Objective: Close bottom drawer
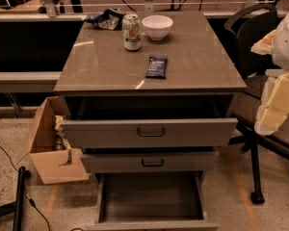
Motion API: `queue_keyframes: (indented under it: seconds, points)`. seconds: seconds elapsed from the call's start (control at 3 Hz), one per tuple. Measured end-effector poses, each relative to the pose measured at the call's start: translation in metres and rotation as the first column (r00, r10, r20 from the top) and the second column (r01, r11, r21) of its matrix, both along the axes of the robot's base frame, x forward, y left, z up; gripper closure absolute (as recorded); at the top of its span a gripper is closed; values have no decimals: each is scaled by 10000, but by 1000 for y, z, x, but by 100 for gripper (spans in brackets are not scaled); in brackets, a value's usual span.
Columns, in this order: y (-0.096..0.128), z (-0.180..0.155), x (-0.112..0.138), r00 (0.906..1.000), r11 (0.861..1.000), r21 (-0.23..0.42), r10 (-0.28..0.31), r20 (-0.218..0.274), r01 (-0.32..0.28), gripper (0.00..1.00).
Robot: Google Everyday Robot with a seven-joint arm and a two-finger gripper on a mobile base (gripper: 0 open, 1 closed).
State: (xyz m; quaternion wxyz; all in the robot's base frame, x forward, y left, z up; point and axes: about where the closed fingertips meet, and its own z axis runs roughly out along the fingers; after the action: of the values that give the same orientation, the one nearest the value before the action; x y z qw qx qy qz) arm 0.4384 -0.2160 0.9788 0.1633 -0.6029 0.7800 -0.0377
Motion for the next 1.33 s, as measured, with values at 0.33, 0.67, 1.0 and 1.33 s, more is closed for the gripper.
queue_keyframes:
  seconds: [0.33,0.67,1.0,1.33]
  points:
    - [0,0,0,10000,10000,0,0,0,0,0]
    - [1,3,0,9999,10000,1,-4,102,4,18]
    - [1,5,0,9998,10000,2,-7,195,7,42]
    - [0,-28,-1,9996,9989,398,-267,101,263,65]
